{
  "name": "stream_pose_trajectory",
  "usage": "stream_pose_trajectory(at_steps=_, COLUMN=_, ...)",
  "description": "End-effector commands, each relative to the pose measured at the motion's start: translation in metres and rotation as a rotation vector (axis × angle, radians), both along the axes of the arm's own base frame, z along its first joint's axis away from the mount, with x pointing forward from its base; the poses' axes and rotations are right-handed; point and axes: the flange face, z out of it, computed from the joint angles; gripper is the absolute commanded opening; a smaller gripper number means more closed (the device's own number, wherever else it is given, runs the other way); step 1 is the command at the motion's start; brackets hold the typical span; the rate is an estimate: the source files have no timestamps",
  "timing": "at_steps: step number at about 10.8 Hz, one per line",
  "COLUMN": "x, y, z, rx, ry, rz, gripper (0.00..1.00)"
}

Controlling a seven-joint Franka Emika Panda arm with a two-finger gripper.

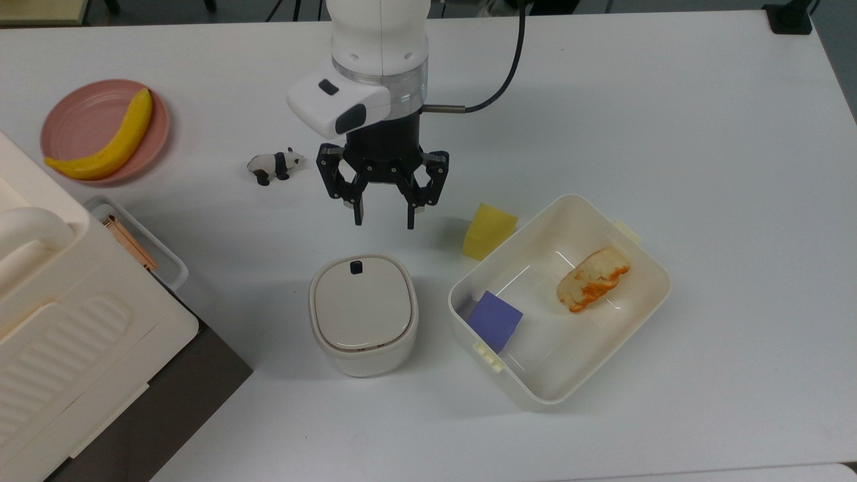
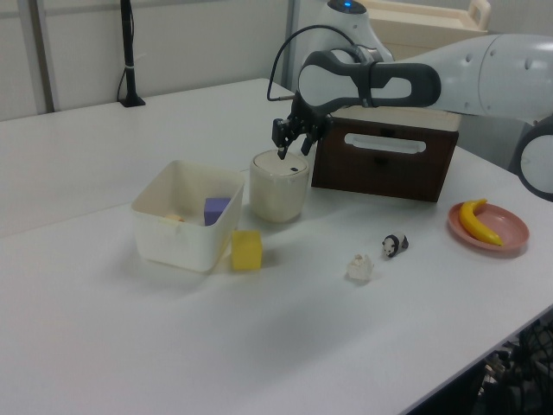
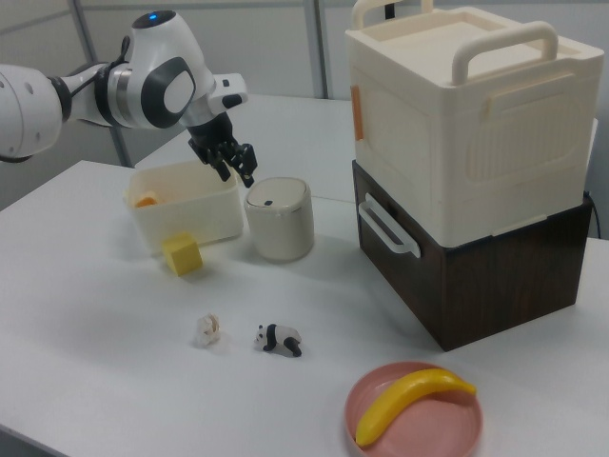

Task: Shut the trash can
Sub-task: 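Lower the open gripper onto the trash can lid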

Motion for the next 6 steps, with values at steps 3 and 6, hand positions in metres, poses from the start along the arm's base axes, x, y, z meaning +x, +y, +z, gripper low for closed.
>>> stream_pose_trajectory(at_steps=3, x=0.01, y=-0.008, z=-0.004, rx=-0.001, ry=-0.068, rz=-0.017, gripper=0.63)
stream_pose_trajectory(at_steps=6, x=0.018, y=-0.021, z=-0.017, rx=-0.021, ry=-0.074, rz=-0.026, gripper=0.63)
